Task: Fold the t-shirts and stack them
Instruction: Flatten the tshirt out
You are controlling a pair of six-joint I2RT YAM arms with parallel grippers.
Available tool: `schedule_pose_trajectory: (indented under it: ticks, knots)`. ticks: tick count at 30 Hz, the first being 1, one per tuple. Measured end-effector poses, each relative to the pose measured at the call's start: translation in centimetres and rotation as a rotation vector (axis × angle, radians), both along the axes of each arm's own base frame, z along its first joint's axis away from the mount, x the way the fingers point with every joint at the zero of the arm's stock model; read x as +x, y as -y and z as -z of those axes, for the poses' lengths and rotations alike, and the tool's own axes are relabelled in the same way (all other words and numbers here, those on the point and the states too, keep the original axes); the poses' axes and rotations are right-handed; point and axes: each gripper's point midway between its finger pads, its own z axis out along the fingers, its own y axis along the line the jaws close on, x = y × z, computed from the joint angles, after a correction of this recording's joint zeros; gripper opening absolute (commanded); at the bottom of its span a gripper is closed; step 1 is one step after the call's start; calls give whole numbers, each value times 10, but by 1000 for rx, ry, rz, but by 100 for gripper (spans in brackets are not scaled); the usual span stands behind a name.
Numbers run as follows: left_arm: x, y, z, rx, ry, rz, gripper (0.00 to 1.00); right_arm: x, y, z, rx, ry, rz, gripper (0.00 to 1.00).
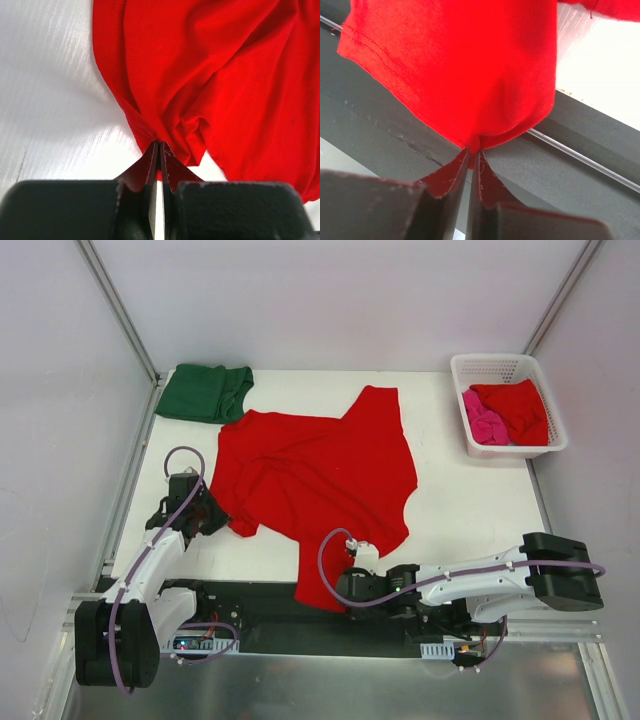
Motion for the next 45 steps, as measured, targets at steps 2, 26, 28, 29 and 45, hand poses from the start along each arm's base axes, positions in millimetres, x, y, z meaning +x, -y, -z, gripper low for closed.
schedule_pose_trajectory:
  ticks: [2, 26, 28, 29, 45]
  knots:
    - [0, 0, 0, 0, 0, 0, 0, 0, 0, 0, -1, -1, 0, 1]
    - [7, 27, -78, -83, 139, 186, 0, 69, 67, -127, -148, 356, 145, 1]
    - [8, 29, -101, -77, 189, 215, 0, 84, 77, -156, -128, 421, 199, 1]
    - [7, 30, -112, -74, 208, 230, 0, 91, 81, -170, -108, 451, 228, 1]
    - [-27, 14, -251, 90, 434, 276, 0, 152, 153, -317, 84, 778, 499, 1]
